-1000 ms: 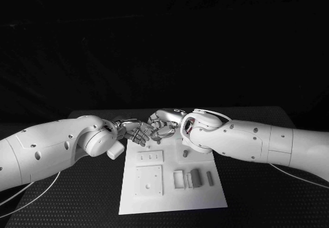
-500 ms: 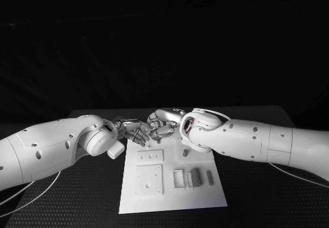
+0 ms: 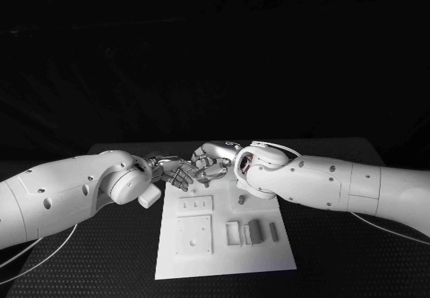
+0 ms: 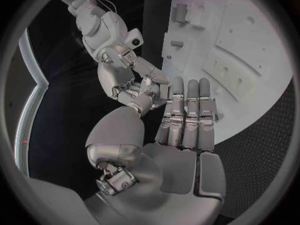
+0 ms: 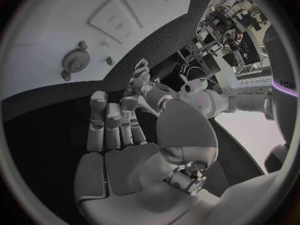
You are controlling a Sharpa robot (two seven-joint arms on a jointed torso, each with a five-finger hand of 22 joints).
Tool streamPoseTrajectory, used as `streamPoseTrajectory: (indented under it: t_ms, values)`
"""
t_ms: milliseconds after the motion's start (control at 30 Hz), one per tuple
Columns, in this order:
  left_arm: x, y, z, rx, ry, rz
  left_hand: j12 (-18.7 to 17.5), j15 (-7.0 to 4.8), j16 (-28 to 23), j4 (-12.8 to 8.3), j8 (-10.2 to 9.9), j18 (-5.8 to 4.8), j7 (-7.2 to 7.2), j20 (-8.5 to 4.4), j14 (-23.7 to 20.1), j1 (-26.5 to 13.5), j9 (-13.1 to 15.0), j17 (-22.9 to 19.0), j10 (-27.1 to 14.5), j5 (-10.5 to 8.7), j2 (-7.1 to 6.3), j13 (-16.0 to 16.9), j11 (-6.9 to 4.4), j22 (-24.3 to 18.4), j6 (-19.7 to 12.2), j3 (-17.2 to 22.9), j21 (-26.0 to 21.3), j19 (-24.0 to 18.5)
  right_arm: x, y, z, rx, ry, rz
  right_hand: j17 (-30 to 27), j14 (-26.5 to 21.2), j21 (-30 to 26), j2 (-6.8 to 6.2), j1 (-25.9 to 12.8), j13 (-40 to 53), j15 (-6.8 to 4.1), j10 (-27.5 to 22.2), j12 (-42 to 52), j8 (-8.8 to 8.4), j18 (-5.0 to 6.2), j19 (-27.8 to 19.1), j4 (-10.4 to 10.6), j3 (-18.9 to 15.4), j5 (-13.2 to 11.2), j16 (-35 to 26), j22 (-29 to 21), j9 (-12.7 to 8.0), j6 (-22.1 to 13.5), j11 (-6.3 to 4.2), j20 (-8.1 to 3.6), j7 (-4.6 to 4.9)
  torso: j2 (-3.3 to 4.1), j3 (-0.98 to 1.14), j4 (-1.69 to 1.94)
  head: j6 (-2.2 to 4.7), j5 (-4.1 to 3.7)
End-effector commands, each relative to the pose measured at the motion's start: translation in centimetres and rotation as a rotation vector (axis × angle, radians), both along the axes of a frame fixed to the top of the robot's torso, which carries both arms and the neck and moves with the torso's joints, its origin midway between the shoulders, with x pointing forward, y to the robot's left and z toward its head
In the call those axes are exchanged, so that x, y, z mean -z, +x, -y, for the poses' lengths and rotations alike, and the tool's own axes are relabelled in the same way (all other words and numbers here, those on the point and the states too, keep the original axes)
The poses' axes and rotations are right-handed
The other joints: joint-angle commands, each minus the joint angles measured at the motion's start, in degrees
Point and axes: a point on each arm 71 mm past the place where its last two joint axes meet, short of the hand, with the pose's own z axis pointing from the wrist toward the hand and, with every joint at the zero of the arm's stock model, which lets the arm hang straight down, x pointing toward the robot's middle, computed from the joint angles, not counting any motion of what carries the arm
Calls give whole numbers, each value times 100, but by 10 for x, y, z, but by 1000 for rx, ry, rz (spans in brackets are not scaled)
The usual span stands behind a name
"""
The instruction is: Assemble the parts on the task board
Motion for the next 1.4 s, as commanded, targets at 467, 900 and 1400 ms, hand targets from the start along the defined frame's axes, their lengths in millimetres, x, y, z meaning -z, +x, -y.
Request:
streamPoseTrajectory:
  t_ms: [467,900,1400]
  values:
    - [-3,1,-1,10,-4,15,147,-78,133,-2,129,2,-82,-85,197,-50,90,148,227,-24,-40,116,-94,115,264,41,12,189,3,-1,0,-12,-21,-15,11,85,20,39,-4,11,-136,-224,10,27,92,6,-39,3,15,-2,84,9,1100,-194,-54,-158,0,-1,2,4,-6]
    - [-2,2,-4,0,16,30,486,-194,329,5,264,10,-210,-206,398,-116,270,424,394,-25,-109,377,-207,303,509,-59,97,393,3,-1,0,-6,-23,-16,13,90,22,37,-7,14,-138,-218,11,29,92,10,-39,1,14,1,84,14,1107,-196,-56,-160,1,1,1,4,-16]
    - [0,6,-10,5,68,47,817,-237,445,-19,369,-1,-263,-257,420,-72,454,607,326,-25,18,682,-255,497,554,-121,130,432,4,0,3,2,-25,-20,16,95,25,29,-12,17,-140,-212,13,30,92,15,-40,-3,13,3,85,18,1112,-199,-59,-163,0,1,0,3,-25]
